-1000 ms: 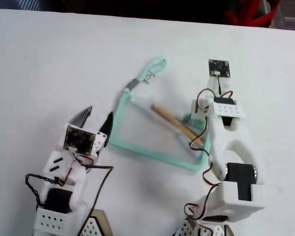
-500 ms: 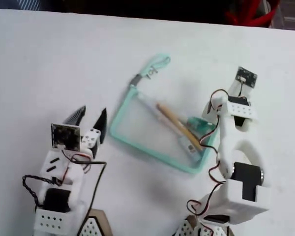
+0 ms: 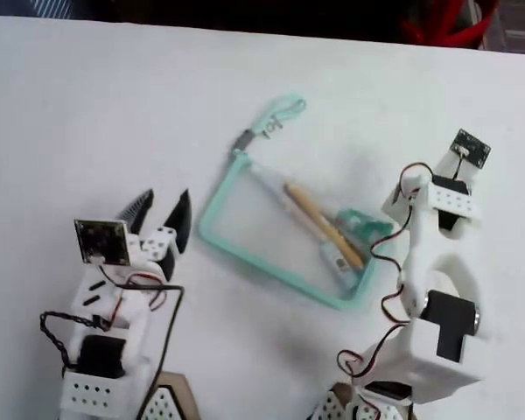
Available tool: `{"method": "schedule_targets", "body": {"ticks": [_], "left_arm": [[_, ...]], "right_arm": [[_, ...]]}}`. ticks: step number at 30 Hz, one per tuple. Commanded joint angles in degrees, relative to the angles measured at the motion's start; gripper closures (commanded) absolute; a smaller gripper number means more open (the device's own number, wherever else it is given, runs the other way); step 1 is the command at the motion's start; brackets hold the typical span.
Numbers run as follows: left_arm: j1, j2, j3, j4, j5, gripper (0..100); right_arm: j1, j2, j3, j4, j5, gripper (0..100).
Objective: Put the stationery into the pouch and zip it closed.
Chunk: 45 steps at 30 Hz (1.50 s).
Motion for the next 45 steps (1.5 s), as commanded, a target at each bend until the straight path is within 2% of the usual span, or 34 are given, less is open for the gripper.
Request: {"method": "schedule_targets", "body": {"ticks": [1, 6, 10, 15, 20, 23, 28, 34, 41, 45], "left_arm": [[0.5, -0.6, -0.3, -1.1, -2.5, 80], [0.8, -0.6, 0.7, -1.3, -2.7, 80], [1.1, -0.6, 0.7, -1.1, -2.7, 80], [1.1, -0.6, 0.7, -0.8, -2.7, 80], [1.1, -0.6, 0.7, -0.8, -2.7, 80], [1.1, -0.6, 0.7, -0.8, -2.8, 80], [1.1, -0.6, 0.7, -0.8, -2.8, 80], [1.1, -0.6, 0.7, -0.8, -2.8, 80], [1.1, -0.6, 0.7, -0.8, -2.8, 80], [1.1, -0.5, 0.7, -0.8, -2.7, 80]], "right_arm": [[1.4, -6.1, -0.7, 0.7, -0.3, 98.1], [3.5, -13.6, 2.7, 1.0, -0.1, 98.1], [2.2, -15.1, 5.7, 0.7, 0.0, 98.1], [0.8, -9.3, 5.9, 0.7, 3.8, 98.1], [1.2, -0.8, 0.3, 3.5, 4.2, 98.1], [-2.2, 3.4, -3.2, 5.0, 4.7, 98.1], [-10.3, 7.8, -8.4, 4.8, 12.8, 98.1], [-16.1, 10.9, -14.4, 4.7, 13.4, 98.1], [-11.5, 10.3, -14.3, 4.7, 13.4, 98.1], [-12.8, 7.4, -14.5, 5.1, 13.4, 98.1]]}}
